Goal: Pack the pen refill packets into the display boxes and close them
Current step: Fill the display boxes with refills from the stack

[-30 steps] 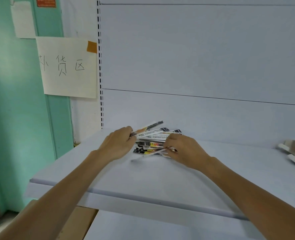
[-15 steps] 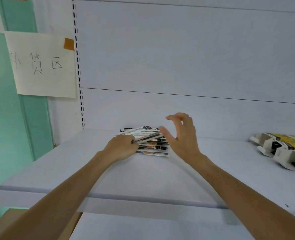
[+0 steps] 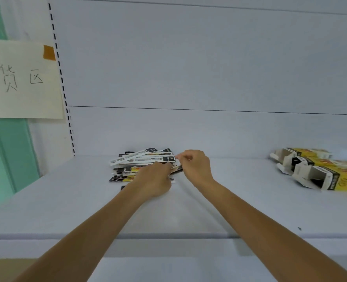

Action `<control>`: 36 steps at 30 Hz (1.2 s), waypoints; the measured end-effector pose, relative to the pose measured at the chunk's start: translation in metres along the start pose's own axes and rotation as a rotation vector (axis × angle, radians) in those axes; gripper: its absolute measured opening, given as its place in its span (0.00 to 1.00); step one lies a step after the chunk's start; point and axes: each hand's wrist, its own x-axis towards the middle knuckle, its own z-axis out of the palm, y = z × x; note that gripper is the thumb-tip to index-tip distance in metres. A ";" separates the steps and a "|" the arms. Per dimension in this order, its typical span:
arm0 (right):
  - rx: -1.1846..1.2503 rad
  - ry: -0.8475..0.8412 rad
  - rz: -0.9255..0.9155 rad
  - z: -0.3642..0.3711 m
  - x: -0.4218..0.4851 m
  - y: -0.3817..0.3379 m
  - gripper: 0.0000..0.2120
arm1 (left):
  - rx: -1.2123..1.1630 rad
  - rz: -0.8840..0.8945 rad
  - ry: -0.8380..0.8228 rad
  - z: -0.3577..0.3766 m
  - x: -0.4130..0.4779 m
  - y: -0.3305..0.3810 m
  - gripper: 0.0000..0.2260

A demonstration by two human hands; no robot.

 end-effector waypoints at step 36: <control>-0.802 0.082 -0.258 -0.377 0.031 0.265 0.31 | -0.030 0.101 0.070 0.048 0.098 0.324 0.14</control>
